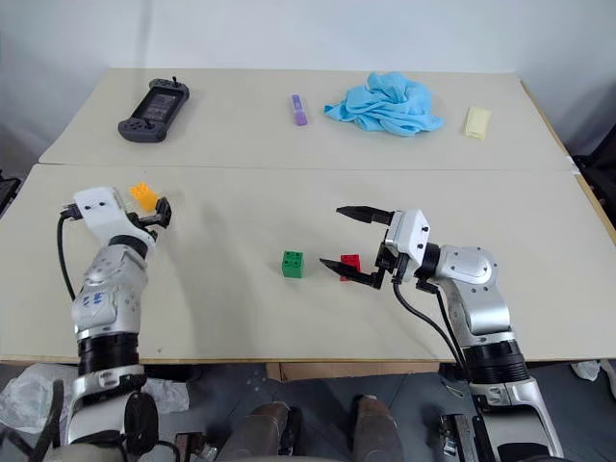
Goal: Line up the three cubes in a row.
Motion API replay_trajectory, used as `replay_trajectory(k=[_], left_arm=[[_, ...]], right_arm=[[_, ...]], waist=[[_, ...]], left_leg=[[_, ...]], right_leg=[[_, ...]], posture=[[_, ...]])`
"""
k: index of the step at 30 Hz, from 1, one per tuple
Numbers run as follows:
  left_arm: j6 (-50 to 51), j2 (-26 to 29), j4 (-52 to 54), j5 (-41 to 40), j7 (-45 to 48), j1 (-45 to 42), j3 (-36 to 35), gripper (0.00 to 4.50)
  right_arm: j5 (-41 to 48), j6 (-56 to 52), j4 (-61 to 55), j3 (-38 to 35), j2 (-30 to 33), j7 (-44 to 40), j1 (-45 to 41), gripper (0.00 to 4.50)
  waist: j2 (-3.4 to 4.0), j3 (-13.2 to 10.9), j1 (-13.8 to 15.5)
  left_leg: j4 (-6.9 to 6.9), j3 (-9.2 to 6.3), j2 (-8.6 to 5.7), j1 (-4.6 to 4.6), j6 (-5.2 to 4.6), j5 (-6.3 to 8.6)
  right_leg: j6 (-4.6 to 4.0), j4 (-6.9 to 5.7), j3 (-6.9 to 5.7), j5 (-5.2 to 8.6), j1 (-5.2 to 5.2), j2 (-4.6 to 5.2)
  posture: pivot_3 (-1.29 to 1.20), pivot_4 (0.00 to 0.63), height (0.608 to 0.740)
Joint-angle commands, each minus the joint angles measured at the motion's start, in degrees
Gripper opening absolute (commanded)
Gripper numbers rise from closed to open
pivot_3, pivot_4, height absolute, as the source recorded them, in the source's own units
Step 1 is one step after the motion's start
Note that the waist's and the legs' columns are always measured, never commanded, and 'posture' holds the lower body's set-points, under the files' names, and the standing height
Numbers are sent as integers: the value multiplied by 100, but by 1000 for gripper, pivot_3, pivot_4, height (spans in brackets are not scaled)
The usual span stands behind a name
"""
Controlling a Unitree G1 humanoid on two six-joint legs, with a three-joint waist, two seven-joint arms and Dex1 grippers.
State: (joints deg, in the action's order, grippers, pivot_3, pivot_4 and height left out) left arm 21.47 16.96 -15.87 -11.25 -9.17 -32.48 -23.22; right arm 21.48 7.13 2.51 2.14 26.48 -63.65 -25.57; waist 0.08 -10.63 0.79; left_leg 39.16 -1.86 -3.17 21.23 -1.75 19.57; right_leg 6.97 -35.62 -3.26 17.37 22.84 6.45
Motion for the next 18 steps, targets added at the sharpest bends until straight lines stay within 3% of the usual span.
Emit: replay_trajectory(k=[1, 6, 13, 18], left_arm=[[-426, 108, -449, 247, -110, -305, 124, 4465], [-1003, 137, -1619, 490, -572, -898, 164, 4465], [-1400, 137, -2365, 488, -598, -1303, 214, 4465], [-1509, 150, -2541, 467, -562, -1387, 220, 3274]], right_arm=[[48, 68, -116, -46, 3, 14, -33, 4500], [65, 4, -192, -28, 29, 5, 0, 4500], [77, -83, -409, 11, -13, 117, 191, 4500], [73, -127, -489, -18, 11, 157, 267, 4500]], waist=[[0, 0, 6], [0, 0, 44], [-1, 0, 64], [-1, 0, 56]], left_leg=[[0, 0, 0, 0, 0, 0], [2, 1, -2, 1, 0, -1], [2, 1, -5, 3, 0, -1], [2, 2, -6, 3, 0, -2]], right_leg=[[0, 0, -9, 0, 0, 0], [1, 0, -23, 0, 0, 0], [2, 0, -29, -1, -1, 2], [2, 0, -29, -1, -1, 1]], posture=[[0, 150, 740], [0, 150, 740], [0, 150, 740], [0, 150, 740]])
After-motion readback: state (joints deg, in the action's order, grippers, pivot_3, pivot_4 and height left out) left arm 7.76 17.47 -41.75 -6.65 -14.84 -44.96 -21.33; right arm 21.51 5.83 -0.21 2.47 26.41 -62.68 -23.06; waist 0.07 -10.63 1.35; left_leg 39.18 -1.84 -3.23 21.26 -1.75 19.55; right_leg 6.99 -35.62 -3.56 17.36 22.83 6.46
